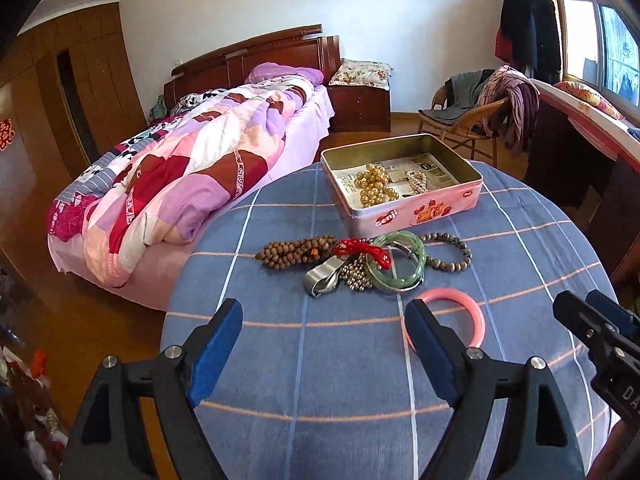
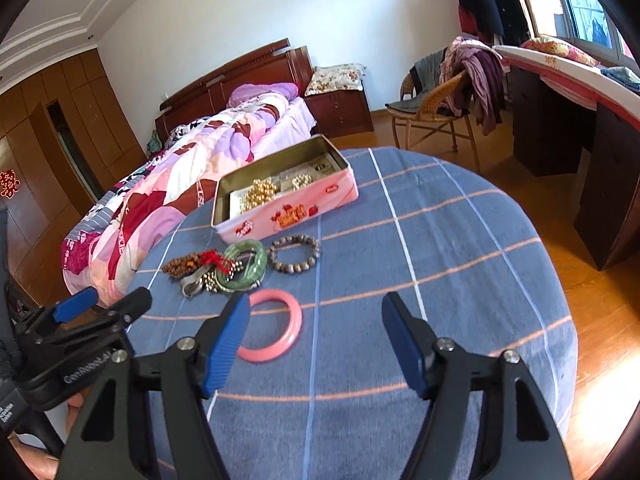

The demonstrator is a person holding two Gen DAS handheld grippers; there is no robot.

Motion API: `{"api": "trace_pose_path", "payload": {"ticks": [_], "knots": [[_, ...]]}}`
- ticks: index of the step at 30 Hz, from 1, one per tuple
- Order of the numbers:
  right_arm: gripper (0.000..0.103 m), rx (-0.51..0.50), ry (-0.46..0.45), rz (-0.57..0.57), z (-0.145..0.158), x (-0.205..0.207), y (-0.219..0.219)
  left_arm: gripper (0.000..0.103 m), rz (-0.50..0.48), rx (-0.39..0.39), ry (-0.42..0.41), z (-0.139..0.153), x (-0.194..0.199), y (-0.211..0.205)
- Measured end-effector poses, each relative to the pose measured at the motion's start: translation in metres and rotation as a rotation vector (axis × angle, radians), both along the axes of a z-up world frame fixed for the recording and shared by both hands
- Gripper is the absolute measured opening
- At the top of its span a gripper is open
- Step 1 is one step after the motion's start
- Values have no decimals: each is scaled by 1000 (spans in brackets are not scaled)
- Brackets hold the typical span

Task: Organize jewelry
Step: 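Withdraw both tools from the tin back toward the jewelry, then grasp the pink bangle with the right tool while the left tool grasps the brown wooden bead strand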

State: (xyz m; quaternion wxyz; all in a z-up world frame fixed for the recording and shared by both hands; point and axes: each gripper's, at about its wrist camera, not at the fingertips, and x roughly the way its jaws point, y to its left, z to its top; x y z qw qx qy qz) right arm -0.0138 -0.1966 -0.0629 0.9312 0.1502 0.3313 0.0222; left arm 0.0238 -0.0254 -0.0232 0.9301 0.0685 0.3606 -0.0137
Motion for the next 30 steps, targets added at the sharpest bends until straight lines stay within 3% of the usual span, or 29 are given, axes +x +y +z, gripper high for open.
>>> {"api": "trace_pose_path", "payload": {"ticks": [7, 12, 22, 30], "knots": [[67, -28, 29, 4, -9, 0, 6, 84, -10, -13, 26, -21, -7, 21], [54, -16, 93, 24, -26, 8, 8, 84, 27, -71, 71, -45, -5, 49], [53, -101, 145, 96, -38, 44, 42, 84, 75, -102, 93, -55, 5, 71], [53, -228, 229, 103, -57, 62, 63, 84, 71, -105, 112, -60, 11, 78]]}}
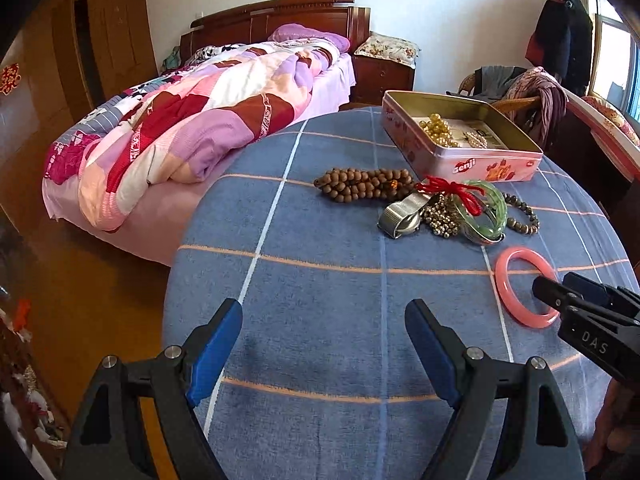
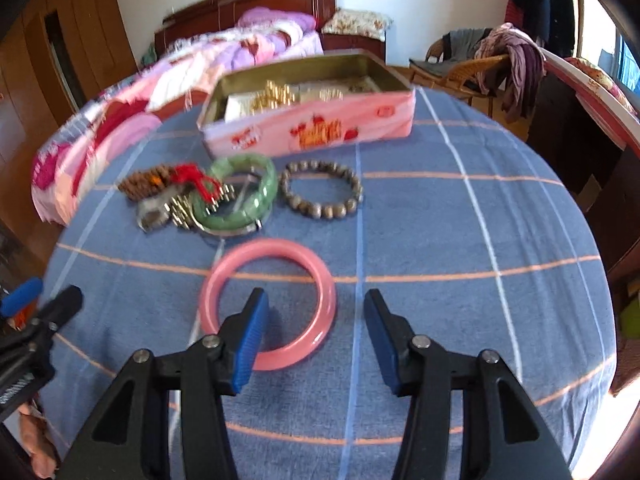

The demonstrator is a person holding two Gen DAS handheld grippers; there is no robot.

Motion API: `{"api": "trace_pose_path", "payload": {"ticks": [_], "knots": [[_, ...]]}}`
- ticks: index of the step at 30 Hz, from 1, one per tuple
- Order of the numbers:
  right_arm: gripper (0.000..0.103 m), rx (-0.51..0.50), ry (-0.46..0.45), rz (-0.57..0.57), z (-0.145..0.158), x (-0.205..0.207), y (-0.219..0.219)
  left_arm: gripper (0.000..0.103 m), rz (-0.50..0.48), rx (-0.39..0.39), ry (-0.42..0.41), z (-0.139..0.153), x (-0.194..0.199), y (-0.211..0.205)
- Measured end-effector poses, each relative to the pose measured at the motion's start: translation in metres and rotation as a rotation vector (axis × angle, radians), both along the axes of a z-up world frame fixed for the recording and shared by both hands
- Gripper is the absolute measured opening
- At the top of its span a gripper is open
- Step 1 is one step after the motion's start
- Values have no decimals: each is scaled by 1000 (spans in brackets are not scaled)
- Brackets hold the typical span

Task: Organize jewelry
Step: 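Grasp the pink bangle with the right tool while the left tool grasps the brown wooden bead strand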

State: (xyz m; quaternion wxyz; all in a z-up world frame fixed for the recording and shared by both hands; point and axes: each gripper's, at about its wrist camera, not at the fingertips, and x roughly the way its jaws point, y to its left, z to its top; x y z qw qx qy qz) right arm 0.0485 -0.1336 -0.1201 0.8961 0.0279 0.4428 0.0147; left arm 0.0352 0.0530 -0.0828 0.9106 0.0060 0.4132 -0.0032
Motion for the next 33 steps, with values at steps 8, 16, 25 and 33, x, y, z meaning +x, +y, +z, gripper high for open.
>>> {"api": "trace_pose_path", "payload": {"ticks": [8, 16, 25, 33], "knots": [[13, -38, 1, 18, 1, -5, -3, 84, -18, -4, 3, 0, 0, -3], [13, 120, -111, -17, 31, -23, -27, 84, 8, -6, -40, 17, 25, 11], [13, 152, -123, -31, 39, -18, -35, 84, -179, 147, 4, 6, 100, 4], [13, 172, -92, -44, 35, -4, -46, 84, -388, 284, 19, -18, 136, -25]]}}
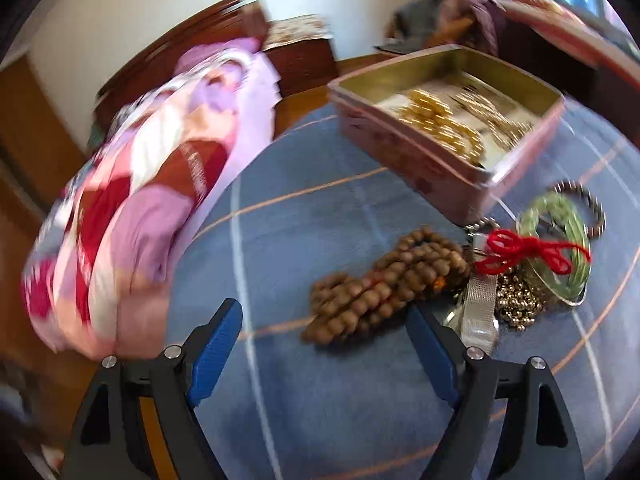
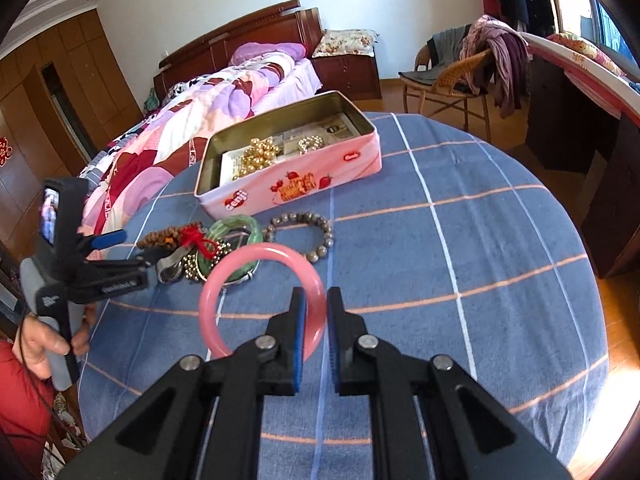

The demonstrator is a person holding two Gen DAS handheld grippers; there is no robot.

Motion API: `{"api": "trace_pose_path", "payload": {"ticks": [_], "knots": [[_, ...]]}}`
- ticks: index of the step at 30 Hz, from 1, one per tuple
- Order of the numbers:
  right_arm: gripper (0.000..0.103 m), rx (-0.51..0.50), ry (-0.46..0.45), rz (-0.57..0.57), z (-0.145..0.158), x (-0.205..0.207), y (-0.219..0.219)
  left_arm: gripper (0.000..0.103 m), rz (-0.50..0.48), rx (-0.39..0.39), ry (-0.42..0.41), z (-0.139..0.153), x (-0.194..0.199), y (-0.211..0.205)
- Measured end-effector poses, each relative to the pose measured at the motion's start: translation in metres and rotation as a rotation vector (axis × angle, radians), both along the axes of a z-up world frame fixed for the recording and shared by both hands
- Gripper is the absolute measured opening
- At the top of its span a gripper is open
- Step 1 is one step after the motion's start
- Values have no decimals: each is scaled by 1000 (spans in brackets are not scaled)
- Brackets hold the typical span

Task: Organize jewelry
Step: 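Grasp the pink bangle with the right tool while the left tool grasps the brown wooden bead strand, then lift the pink bangle and wooden bead strand toward the tin with both tools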

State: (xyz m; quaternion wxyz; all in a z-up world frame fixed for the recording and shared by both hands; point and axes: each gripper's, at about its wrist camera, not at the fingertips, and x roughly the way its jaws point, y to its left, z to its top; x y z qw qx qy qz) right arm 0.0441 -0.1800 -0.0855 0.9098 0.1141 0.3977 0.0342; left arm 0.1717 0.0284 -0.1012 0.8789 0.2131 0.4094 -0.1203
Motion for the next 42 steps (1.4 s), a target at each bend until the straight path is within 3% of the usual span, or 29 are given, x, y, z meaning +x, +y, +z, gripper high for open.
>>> {"api": "trace_pose_path", "payload": {"ticks": [3, 7, 10, 13, 16, 17, 22, 24, 26, 32, 34, 35, 36, 38, 40, 42], "knots": [[13, 1, 8, -11, -2, 5, -2, 84, -77, 19, -30, 1, 5, -6], [14, 8, 24, -16, -6, 9, -3, 80, -87, -91, 29, 0, 19, -1], [14, 20, 27, -21, -7, 11, -3, 46, -110, -186, 83, 3, 18, -1], [13, 29, 24, -24, -7, 11, -4, 35, -79, -166, 67, 4, 12, -7], [13, 37, 31, -27, -7, 11, -5, 31, -22, -227, 81, 5, 5, -4], [13, 44, 32, -33, -7, 9, -6, 22, 3, -276, 86, 9, 1, 1], [12, 50, -12, -42, 6, -4, -13, 22, 57, -404, 38, 31, -36, 14], [4, 52, -35, -37, 14, -9, -14, 22, 63, -465, 21, 42, -53, 16], [4, 54, -54, -29, 20, -12, -14, 22, 76, -515, 0, 52, -74, 16], [7, 39, -55, -30, 21, -15, -17, 22, 54, -533, -25, 61, -120, 3], [12, 29, -24, -35, 15, -16, -19, 22, 46, -559, -8, 60, -132, 0], [25, 32, -9, -38, 11, -17, -20, 22, 43, -564, -3, 60, -135, 0], [59, 42, 10, -34, 8, -17, -21, 22, 40, -561, -1, 60, -140, -2], [102, 42, 31, -37, 4, -17, -17, 22, 39, -546, -8, 62, -145, -4], [103, 23, -13, -15, 5, -19, -9, 22, 41, -547, -12, 64, -147, -4], [103, -57, 16, 53, 0, -10, 11, 22, 46, -556, -16, 67, -149, -2]]}}
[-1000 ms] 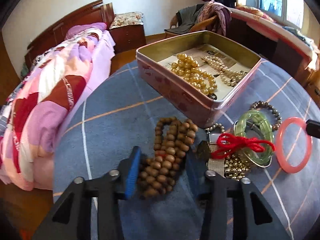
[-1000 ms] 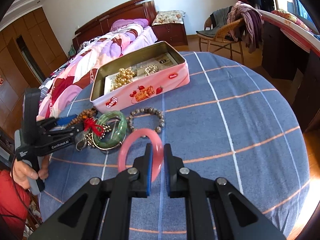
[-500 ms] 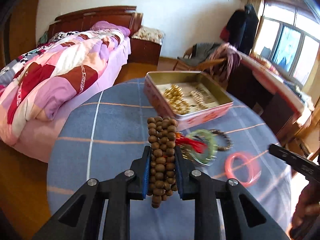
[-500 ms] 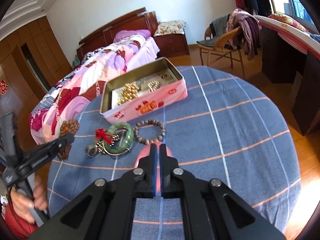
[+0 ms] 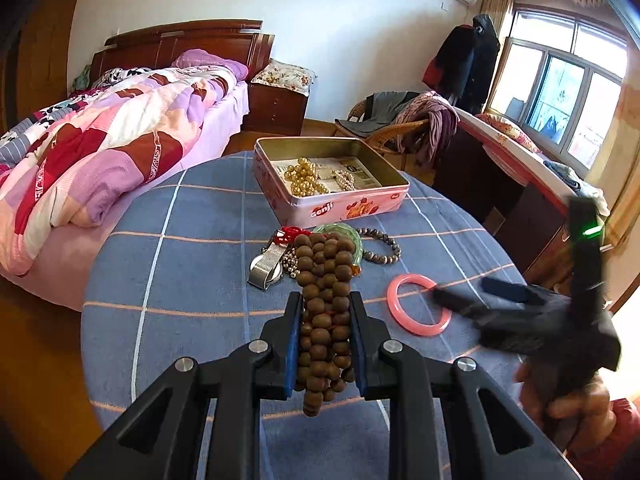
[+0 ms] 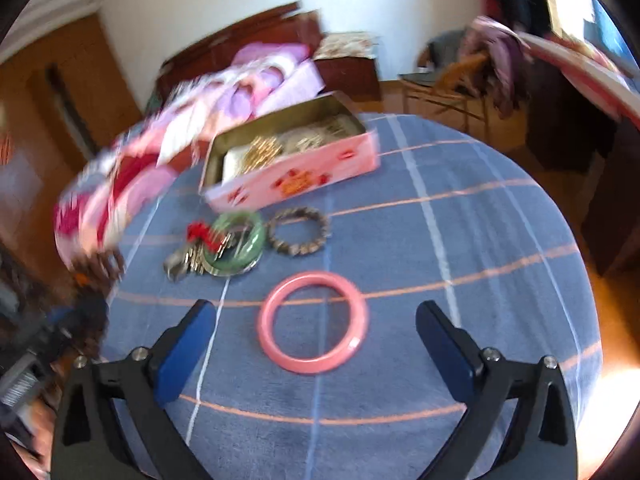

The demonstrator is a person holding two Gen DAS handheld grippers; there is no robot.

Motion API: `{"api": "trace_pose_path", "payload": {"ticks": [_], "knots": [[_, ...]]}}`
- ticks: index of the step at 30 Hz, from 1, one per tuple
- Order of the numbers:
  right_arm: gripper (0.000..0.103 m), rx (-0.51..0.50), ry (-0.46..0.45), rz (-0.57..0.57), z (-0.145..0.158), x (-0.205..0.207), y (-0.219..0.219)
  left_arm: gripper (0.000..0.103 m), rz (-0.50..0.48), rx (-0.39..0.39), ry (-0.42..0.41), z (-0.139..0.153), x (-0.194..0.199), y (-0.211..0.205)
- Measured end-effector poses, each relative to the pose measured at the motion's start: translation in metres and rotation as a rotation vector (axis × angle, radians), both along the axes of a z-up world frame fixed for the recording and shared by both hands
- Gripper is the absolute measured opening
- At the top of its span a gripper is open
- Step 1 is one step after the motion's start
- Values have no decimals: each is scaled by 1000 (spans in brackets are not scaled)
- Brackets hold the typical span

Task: Organize jewelry
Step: 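Lift the pink bangle and wooden bead strand toward the tin with both tools, then lower both items into the tin and open both tools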

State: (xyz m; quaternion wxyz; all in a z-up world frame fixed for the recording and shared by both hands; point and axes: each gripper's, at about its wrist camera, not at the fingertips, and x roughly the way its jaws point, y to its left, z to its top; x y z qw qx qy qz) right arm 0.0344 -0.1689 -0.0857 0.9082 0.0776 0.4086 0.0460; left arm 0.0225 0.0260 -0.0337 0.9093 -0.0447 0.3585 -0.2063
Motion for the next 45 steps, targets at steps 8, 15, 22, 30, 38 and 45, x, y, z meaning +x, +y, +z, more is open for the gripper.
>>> {"api": "trace_pose_path", "payload": {"ticks": [8, 15, 22, 30, 38, 45], "knots": [[83, -185, 108, 18, -37, 22, 31, 22, 22, 1, -3, 2, -5, 10], [82, -96, 86, 5, -32, 8, 8, 22, 24, -5, 7, -2, -3, 9], [82, -84, -70, -26, 12, -19, 5, 22, 14, -20, 15, -4, 0, 3], [82, -73, -159, -42, 47, -7, -1, 22, -13, -40, -43, 21, 18, -10], [82, -85, -249, -64, 77, 35, -4, 22, 18, -30, -78, 40, 77, -28], [82, -54, -242, -93, 69, 81, -11, 22, 22, 6, -44, 25, 128, -50]]}}
